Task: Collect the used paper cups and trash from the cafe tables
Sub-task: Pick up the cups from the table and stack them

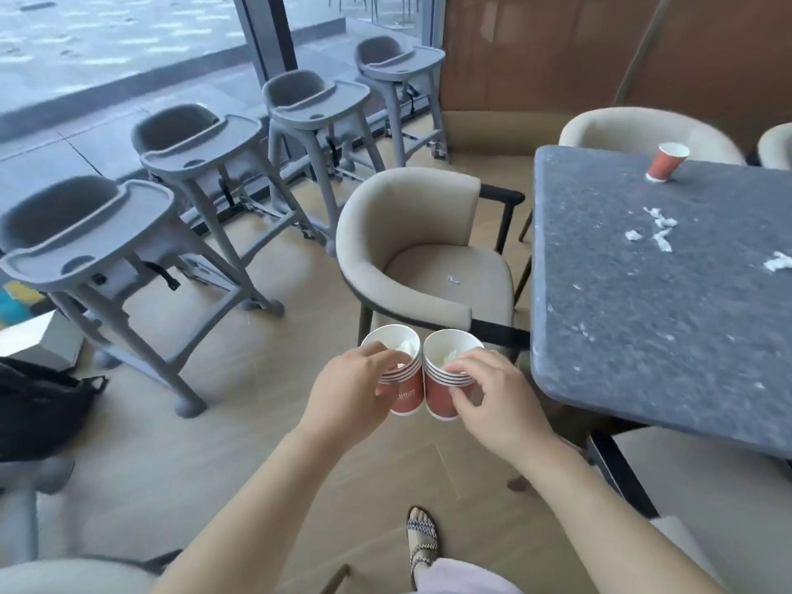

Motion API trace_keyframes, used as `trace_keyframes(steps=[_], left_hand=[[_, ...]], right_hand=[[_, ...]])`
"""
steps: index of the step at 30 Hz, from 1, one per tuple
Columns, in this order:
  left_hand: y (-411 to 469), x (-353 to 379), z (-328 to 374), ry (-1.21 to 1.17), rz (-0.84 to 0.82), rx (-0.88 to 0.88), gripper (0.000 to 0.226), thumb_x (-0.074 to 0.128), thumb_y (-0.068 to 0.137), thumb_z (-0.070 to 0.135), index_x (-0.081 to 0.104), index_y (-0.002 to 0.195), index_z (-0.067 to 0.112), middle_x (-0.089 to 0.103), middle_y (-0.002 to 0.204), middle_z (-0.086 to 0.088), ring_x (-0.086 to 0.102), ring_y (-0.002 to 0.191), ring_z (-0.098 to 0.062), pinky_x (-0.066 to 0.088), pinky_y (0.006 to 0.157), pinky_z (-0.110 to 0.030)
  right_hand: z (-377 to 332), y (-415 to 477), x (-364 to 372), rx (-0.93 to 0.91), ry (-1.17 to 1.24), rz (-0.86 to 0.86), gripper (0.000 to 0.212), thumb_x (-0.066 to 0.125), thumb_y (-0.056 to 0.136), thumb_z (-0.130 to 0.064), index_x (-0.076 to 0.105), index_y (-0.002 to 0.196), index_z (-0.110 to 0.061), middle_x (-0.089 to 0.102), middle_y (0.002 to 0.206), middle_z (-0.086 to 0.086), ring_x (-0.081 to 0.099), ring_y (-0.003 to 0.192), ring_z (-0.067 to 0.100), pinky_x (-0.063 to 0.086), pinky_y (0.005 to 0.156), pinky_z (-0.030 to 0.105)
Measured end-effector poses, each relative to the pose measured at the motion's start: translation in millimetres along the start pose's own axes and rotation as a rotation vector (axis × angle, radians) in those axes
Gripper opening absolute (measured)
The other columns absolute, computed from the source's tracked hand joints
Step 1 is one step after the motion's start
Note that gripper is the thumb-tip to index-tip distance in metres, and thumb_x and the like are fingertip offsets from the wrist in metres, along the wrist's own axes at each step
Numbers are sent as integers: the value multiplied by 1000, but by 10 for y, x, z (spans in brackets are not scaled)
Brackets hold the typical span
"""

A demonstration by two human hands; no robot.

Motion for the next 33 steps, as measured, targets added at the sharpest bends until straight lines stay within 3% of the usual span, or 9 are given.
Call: trace_keyframes(steps=[9,13,17,22,33], left_hand=[[801,-379,-886,0,88,-196,35,61,75,11,66,104,29,64,98,8,61,86,-21,49,66,-34],[1058,-536,-1392,-16,131,-280,35,62,74,9,67,103,27,65,99,8,62,85,-21,50,66,-36],[1294,-645,-2005,-34,153,-374,36,62,74,10,66,105,28,65,101,9,62,89,-19,50,70,-36],[1722,-1004,-2876,-37,159,-447,36,59,75,11,66,106,28,64,102,8,60,94,-20,50,72,-37],[3133,-1824,-4533,5,131,-418,35,63,74,11,66,102,32,64,99,15,59,84,-16,42,62,-26]], right_hand=[[-149,1417,517,-128,76,-97,26,70,69,0,67,86,-19,63,87,-8,58,84,11,31,78,1],[-273,1954,915,-174,139,-145,25,70,69,1,68,86,-17,64,88,-6,58,86,13,49,76,22],[-456,2490,1408,-228,137,-216,27,69,69,0,67,86,-20,63,88,-9,54,85,8,43,75,16],[-809,3345,2038,-258,133,-273,27,68,69,0,67,88,-19,65,90,-7,59,87,16,40,79,15],[-1248,5146,3017,-195,160,-257,24,68,72,-1,68,91,-16,66,93,-8,57,90,14,37,79,12]])
Point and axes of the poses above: each hand's wrist, its own y-axis towards the middle knuckle, its own x-axis out of the palm, z = x × y, the point moved 6 cm from there along y, towards the middle knuckle
